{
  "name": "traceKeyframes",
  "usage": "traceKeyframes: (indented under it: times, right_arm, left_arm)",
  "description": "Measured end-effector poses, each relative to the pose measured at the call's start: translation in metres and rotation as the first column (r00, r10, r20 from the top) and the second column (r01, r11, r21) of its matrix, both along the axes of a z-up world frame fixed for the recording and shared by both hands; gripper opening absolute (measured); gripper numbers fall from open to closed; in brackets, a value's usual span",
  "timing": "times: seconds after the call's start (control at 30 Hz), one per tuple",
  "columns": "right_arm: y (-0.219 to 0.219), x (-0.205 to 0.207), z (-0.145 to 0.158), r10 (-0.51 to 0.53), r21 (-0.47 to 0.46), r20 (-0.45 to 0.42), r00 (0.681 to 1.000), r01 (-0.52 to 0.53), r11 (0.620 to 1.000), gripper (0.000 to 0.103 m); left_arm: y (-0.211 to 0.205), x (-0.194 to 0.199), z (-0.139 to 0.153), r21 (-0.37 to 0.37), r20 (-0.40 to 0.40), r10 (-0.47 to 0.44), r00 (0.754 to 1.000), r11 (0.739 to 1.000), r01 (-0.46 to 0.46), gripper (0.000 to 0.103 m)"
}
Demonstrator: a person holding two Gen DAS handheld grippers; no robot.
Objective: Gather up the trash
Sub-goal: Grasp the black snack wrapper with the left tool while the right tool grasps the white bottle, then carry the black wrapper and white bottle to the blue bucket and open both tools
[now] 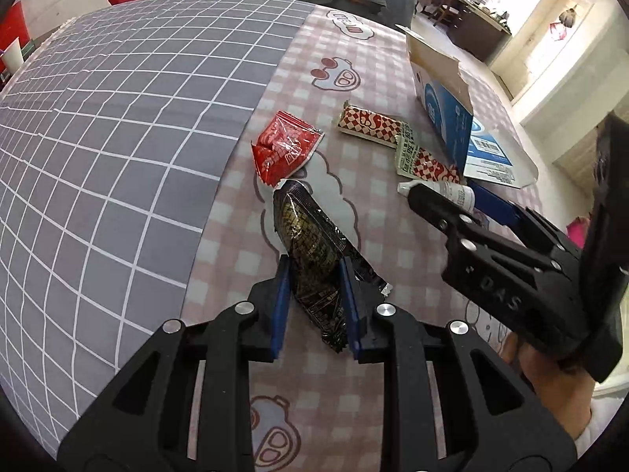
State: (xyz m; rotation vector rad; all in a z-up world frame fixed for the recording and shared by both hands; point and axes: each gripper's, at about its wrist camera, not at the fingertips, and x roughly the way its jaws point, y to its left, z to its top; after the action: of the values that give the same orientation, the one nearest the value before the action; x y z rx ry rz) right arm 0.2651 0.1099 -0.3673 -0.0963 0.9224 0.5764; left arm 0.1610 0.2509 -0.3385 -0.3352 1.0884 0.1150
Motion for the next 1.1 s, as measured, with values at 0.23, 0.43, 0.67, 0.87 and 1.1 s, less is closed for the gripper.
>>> traceKeyframes:
  times: [0.23, 0.43, 0.67, 0.87, 1.1]
  right_arm:
    - [0.0, -0.006, 0.003, -0.009, -0.043, -0.011, 1.0, 0.009, 0.999, 0.033]
    - [-0.022, -0.02, 0.018, -0.036, -0.025, -0.042, 0.998, 0.035, 0.999, 0.024]
    - [-0.073, -0.045, 0.033, -0.128, 0.011, -0.097, 0.987, 0.13, 0.992, 0.024]
    - [-0.133, -0.066, 0.047, -0.239, 0.077, -0.123, 0.963, 0.25, 0.965, 0.024]
    - [-0.212, -0.083, 0.065, -0.394, 0.149, -0.139, 0.908, 0.413, 0.899, 0.024]
  left_arm:
    - [-0.009, -0.006, 0.007, -0.002, 0.009, -0.008, 1.0, 1.0, 0.008, 0.024]
    - [-0.025, -0.006, 0.02, -0.01, 0.034, -0.048, 0.998, 0.999, 0.049, 0.024]
    - [-0.059, -0.004, 0.039, -0.01, 0.043, -0.132, 0.99, 0.991, 0.132, 0.023]
    - [-0.113, -0.001, 0.059, 0.005, 0.066, -0.222, 0.973, 0.975, 0.222, 0.023]
    - [-0.185, 0.007, 0.079, 0.022, 0.095, -0.325, 0.941, 0.946, 0.325, 0.023]
